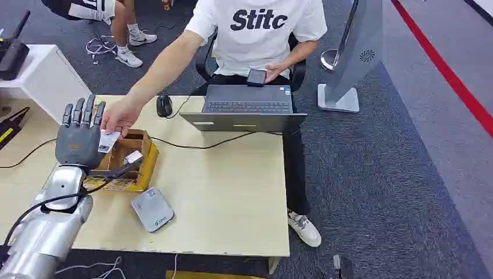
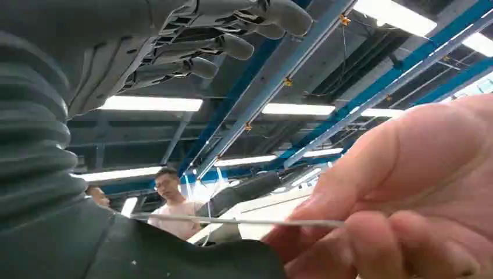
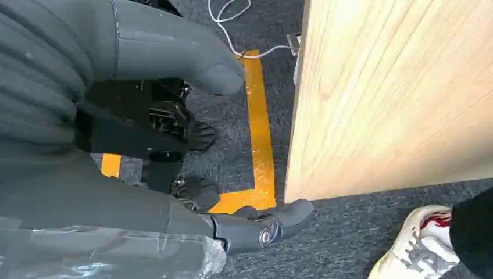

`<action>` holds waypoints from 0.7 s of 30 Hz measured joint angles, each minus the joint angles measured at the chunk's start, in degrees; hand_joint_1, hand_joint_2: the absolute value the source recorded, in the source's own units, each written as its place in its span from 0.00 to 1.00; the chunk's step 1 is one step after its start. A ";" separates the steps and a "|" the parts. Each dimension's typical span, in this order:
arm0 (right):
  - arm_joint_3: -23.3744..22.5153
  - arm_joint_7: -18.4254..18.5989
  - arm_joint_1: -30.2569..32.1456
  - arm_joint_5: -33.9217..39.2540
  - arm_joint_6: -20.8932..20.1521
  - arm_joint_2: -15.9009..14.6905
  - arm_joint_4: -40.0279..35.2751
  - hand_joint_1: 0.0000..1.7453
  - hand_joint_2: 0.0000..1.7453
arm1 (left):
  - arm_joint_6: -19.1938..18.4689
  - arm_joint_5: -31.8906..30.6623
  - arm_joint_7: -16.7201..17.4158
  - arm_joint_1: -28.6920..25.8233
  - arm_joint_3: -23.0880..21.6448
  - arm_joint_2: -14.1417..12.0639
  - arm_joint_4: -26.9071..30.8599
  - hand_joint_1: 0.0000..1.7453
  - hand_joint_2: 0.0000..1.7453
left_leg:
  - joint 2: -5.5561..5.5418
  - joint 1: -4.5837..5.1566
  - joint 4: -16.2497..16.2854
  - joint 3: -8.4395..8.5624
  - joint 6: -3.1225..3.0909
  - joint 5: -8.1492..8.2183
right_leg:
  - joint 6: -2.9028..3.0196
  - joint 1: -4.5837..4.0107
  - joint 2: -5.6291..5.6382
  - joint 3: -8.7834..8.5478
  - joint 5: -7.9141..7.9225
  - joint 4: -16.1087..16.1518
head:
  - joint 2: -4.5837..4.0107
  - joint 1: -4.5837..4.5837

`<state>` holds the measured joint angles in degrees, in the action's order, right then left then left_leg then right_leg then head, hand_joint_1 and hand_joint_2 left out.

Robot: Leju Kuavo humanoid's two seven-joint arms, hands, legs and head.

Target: Pass the card to the sensor for recognition and then transmit it.

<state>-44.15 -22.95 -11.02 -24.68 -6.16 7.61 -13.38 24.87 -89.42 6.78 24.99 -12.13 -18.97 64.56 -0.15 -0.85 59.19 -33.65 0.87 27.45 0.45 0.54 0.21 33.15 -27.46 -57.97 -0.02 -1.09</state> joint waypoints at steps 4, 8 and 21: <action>0.00 0.28 -0.21 -0.26 -0.20 0.13 0.04 0.00 1.00 | 1.64 0.00 1.42 1.88 -3.04 0.02 -1.79 0.00 1.00 | -0.01 0.00 0.00 0.00 0.00 0.00 | 0.00 0.00 0.01 -0.01 0.01 0.00 | 0.00 0.00; 0.00 0.39 -0.25 -0.55 -0.42 0.26 0.11 0.00 1.00 | 3.54 0.00 4.04 2.63 -6.03 -0.28 -2.64 1.00 1.00 | -0.02 0.00 0.00 0.00 0.00 0.00 | 0.00 0.00 0.01 -0.01 0.01 0.00 | 0.00 0.00; -0.04 0.37 -0.20 -0.70 -0.48 0.28 0.24 0.00 1.00 | 4.09 0.00 12.42 2.80 -10.58 -2.73 2.01 1.00 1.00 | 0.00 -0.01 0.00 -0.02 0.00 0.00 | 0.00 0.00 0.02 0.02 0.01 0.00 | 0.00 -0.02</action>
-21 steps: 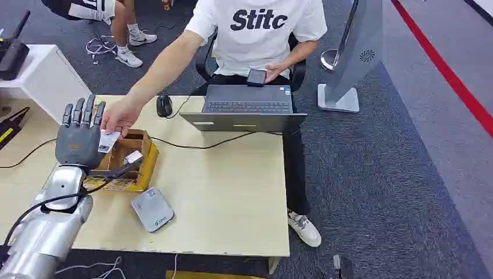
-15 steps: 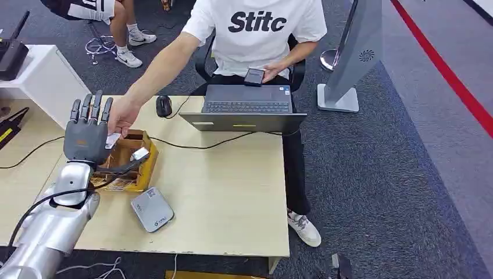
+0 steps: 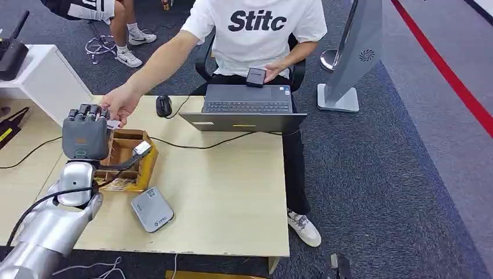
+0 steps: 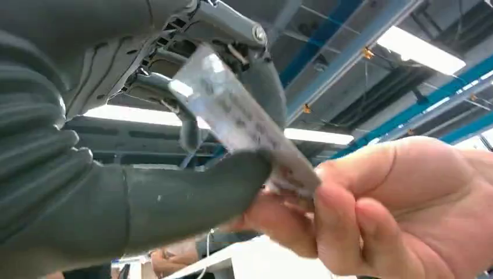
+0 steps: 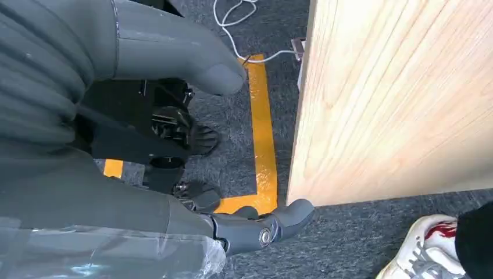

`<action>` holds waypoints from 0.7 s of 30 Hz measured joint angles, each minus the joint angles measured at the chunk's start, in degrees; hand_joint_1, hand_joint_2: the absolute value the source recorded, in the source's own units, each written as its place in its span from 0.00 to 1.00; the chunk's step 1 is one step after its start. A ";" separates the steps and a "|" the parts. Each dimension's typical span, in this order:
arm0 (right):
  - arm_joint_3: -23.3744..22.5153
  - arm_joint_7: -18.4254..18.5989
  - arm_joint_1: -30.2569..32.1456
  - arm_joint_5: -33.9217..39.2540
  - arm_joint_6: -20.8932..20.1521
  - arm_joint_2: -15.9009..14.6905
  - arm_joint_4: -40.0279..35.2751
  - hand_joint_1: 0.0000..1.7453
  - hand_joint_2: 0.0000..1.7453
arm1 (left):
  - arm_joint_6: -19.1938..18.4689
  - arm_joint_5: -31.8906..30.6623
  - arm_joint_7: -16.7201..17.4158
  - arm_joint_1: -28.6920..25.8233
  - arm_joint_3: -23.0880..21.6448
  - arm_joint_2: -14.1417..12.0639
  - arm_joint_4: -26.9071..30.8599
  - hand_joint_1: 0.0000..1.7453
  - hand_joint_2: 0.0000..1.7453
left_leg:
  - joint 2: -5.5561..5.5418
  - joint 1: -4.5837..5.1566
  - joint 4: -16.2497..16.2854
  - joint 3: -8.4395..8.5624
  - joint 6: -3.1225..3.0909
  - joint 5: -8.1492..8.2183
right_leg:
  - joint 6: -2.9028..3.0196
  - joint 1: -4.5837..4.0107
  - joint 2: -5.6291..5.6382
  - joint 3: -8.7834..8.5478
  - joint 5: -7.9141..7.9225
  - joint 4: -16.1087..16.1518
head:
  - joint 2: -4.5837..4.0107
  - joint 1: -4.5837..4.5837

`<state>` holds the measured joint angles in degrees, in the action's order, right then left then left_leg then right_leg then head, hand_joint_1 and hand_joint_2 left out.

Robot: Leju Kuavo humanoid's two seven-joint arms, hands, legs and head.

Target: Pass the card to the sensor for recognition and then transmit it.

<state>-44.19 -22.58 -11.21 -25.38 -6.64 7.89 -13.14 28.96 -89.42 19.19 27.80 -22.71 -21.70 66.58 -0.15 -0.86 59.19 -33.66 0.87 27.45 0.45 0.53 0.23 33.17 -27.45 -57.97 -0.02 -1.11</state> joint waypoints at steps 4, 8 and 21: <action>-0.04 0.00 0.02 0.04 0.00 0.00 0.02 0.00 1.00 | -0.09 0.00 1.09 0.00 -0.92 -0.86 1.94 1.00 1.00 | -0.01 0.00 0.00 -0.01 0.00 0.00 | 0.00 0.00 0.00 0.00 0.00 0.00 | 0.00 0.02; -0.15 0.00 0.04 0.13 0.00 0.00 0.04 0.00 1.00 | -0.13 0.00 1.57 0.02 -1.68 -1.44 3.12 1.00 1.00 | -0.01 0.01 0.00 -0.01 0.00 0.00 | 0.00 0.00 -0.01 -0.01 0.00 0.00 | 0.00 0.02; -1.03 -0.92 0.48 1.12 -0.15 0.00 0.13 0.00 1.00 | 1.55 0.00 -0.20 -2.33 -2.36 -1.99 6.93 1.00 1.00 | 0.00 0.01 0.00 -0.02 0.01 0.02 | 0.00 0.01 0.01 -0.01 -0.01 0.00 | 0.00 0.02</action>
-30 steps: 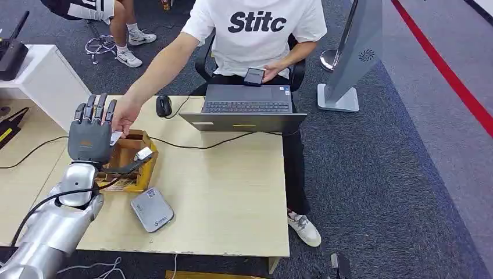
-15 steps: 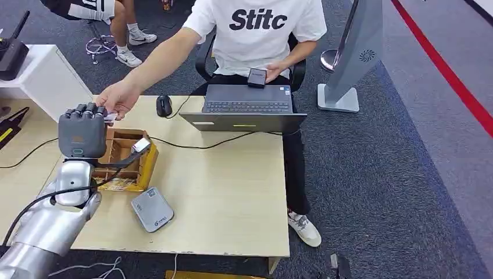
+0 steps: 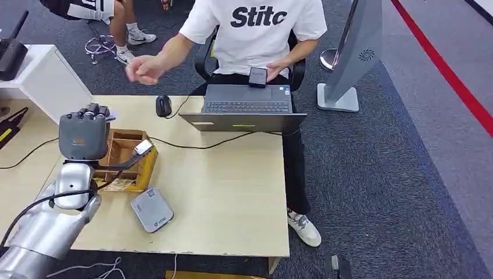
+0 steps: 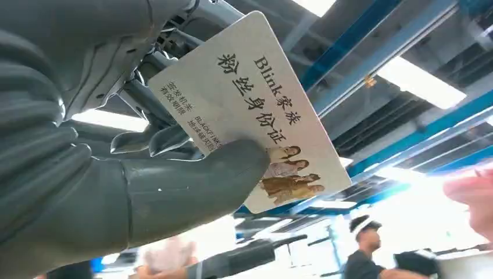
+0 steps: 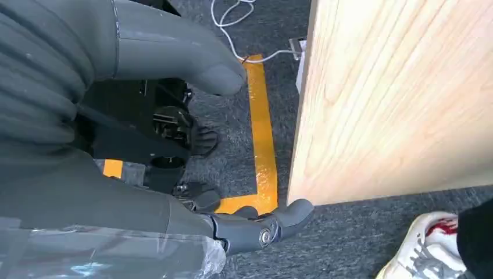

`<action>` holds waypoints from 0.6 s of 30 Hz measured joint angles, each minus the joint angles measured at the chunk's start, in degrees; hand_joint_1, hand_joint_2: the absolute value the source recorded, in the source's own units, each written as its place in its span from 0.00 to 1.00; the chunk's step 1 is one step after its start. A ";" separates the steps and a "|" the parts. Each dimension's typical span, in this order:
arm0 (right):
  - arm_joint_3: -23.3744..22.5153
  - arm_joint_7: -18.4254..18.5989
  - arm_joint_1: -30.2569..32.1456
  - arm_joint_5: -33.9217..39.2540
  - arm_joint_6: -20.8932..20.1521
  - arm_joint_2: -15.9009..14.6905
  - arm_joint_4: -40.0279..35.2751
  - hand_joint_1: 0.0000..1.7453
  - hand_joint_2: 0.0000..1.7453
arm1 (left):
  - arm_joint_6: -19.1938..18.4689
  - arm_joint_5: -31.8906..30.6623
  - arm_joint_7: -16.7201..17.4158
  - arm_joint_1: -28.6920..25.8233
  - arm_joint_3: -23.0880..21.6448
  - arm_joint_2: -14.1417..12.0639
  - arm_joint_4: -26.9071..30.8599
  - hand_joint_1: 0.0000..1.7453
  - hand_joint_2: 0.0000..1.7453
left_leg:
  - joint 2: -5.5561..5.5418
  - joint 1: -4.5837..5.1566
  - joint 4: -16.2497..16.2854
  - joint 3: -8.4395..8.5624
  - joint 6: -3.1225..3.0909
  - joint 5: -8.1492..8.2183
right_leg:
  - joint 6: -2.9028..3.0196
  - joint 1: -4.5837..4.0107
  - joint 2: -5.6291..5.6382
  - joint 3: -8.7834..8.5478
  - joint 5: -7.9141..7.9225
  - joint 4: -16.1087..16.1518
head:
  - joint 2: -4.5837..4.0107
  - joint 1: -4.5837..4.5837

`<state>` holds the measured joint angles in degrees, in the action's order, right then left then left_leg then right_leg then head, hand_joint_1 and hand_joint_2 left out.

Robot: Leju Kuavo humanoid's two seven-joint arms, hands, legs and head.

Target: Pass the card to the sensor for recognition and then transmit it.

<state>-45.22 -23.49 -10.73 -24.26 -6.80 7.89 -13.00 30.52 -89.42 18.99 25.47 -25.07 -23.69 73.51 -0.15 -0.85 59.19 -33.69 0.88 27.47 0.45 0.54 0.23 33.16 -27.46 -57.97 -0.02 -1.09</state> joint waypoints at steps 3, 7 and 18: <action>-0.92 -0.75 0.52 0.87 -0.13 0.00 0.00 0.00 1.00 | 0.78 0.00 -2.89 -4.05 0.20 0.11 4.24 1.00 1.00 | 0.01 0.00 0.00 -0.01 -0.01 0.02 | -0.01 0.00 0.01 0.01 -0.02 0.01 | 0.00 -0.02; -1.99 -1.07 1.05 1.11 -0.24 0.00 0.00 0.00 1.00 | 0.78 0.00 -3.97 -7.75 0.31 0.11 8.22 1.00 1.00 | 0.00 0.00 0.00 -0.05 -0.02 0.03 | -0.01 0.00 0.00 0.04 -0.03 0.02 | 0.00 0.00; -4.50 -2.82 1.80 2.05 -0.98 -0.09 0.18 0.00 1.00 | 1.87 0.00 -1.05 -14.70 -1.55 -1.42 12.69 1.00 1.00 | 0.02 0.00 0.00 -0.03 -0.01 0.03 | -0.01 0.00 0.01 0.04 -0.03 0.02 | 0.00 -0.02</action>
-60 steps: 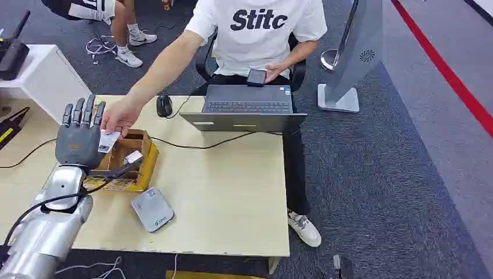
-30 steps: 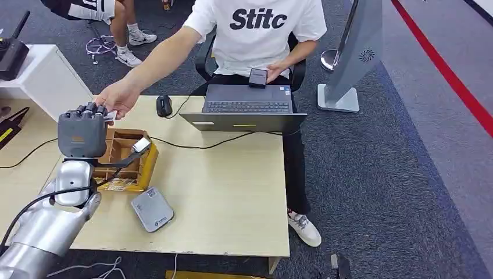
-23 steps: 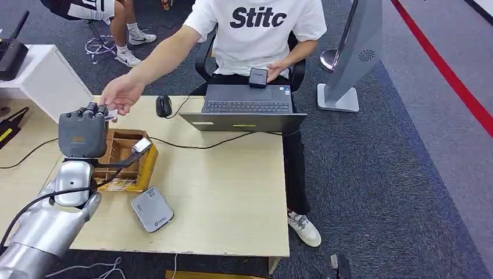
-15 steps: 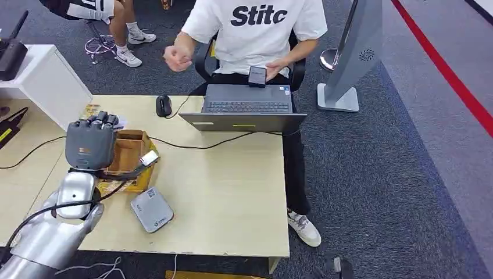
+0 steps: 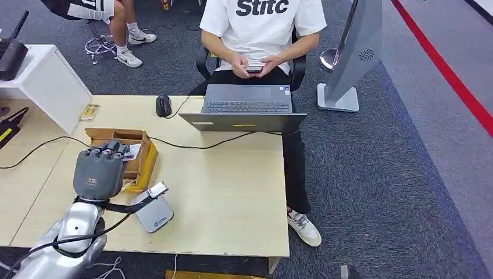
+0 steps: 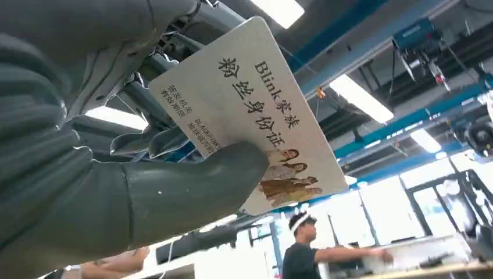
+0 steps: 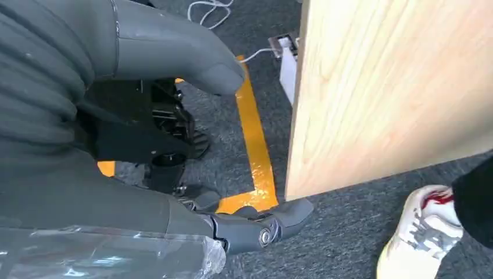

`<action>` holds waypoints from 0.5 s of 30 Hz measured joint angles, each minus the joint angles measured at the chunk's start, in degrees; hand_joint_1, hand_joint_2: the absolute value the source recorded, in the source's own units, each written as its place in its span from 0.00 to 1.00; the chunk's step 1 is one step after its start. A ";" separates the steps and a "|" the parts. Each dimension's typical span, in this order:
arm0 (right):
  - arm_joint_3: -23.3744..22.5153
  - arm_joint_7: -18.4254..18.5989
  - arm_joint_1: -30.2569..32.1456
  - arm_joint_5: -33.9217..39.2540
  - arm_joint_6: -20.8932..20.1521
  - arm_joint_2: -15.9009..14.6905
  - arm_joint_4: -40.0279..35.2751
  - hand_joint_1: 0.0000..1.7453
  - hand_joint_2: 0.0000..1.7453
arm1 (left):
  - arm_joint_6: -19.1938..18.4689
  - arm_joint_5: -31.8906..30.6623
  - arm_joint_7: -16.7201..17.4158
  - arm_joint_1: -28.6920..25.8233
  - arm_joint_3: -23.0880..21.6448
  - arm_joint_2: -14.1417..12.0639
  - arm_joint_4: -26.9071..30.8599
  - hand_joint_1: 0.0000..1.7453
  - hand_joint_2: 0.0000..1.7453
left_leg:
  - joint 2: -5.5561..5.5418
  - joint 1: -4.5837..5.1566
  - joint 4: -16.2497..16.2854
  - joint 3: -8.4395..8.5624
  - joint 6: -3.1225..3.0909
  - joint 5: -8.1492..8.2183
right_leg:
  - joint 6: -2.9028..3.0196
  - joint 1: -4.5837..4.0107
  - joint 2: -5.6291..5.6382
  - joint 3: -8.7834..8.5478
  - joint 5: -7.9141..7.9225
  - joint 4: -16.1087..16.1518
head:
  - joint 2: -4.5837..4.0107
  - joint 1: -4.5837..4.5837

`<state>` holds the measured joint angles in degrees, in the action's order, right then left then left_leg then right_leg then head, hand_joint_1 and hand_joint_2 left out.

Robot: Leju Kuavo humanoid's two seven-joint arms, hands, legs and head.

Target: Pass the card to the sensor for recognition and then transmit it.

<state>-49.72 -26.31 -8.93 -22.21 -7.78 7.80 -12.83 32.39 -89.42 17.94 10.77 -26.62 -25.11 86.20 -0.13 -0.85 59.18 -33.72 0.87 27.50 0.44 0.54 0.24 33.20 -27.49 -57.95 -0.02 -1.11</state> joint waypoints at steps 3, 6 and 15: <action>-1.01 -0.31 0.81 0.26 -0.11 -0.04 -0.15 0.00 1.00 | 1.54 0.00 1.06 -3.43 -1.12 -0.46 0.77 1.00 1.00 | 0.03 0.00 0.00 -0.02 0.00 0.06 | -0.02 0.00 0.00 0.03 -0.04 0.00 | 0.00 0.02; -1.99 -0.40 1.19 0.61 -0.11 -0.11 -0.17 0.00 1.00 | 2.02 -0.02 -0.08 -6.01 -1.27 -0.29 1.10 1.00 1.00 | 0.03 0.01 0.00 -0.03 -0.02 0.09 | -0.03 0.00 0.00 0.03 -0.05 0.02 | 0.00 0.02; -3.74 -0.66 1.63 0.68 -0.09 -0.20 -0.20 0.00 1.00 | 4.72 0.00 -6.51 -11.53 0.02 4.91 -3.13 1.00 1.00 | 0.02 0.06 0.00 -0.03 -0.06 0.11 | -0.05 0.02 -0.02 0.01 -0.04 0.04 | 0.00 0.02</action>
<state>-53.46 -26.97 -7.30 -21.53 -7.87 7.61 -13.03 37.10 -89.42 11.43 -0.75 -26.60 -20.20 83.07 -0.11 -0.79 59.18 -33.75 0.80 27.61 0.40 0.56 0.22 33.21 -27.53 -57.92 -0.02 -1.09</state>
